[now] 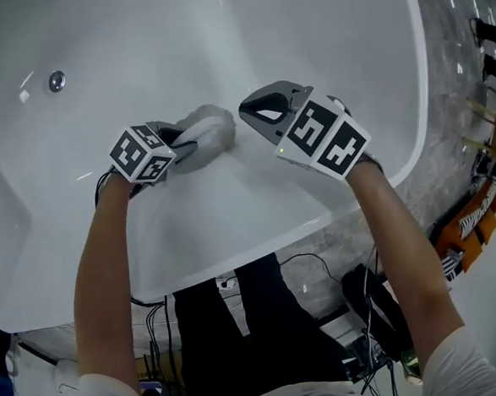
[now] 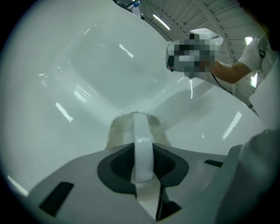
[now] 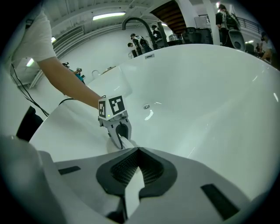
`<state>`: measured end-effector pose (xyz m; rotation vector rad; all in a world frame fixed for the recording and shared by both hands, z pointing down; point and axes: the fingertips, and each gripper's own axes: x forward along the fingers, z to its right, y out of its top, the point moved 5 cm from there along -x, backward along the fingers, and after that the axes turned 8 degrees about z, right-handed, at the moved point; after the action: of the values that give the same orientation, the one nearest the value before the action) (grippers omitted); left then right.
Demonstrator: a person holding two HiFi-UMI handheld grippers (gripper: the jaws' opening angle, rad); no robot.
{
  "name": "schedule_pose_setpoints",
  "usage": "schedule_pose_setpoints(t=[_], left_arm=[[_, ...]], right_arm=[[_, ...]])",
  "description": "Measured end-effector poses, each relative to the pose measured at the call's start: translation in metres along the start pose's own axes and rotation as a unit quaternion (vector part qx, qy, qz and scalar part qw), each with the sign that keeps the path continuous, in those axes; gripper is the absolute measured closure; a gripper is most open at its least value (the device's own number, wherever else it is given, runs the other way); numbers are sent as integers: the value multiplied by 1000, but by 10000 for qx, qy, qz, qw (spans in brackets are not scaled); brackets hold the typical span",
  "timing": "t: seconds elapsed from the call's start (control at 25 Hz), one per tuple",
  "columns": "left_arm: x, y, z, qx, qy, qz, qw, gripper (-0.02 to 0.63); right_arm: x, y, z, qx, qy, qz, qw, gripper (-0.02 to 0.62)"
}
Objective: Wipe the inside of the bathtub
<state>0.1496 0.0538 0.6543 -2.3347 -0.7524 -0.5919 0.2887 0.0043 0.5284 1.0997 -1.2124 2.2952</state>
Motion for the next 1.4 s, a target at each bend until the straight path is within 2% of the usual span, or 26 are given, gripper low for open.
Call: schedule_pose_setpoints(t=[0.48,1.04,1.4], left_arm=[[31,-20,-45,-384,344,1,9987,511],[56,-45,-84,172,558,-528,9969,511],[56,-49,-99,680,837,-1043,9887,511]], right_arm=[[25,-24,10,-99,332,-155,9993,577],[45,-40,20,49,315,-164,9994,577],[50,-38,27,47,318,-228,9992,577]])
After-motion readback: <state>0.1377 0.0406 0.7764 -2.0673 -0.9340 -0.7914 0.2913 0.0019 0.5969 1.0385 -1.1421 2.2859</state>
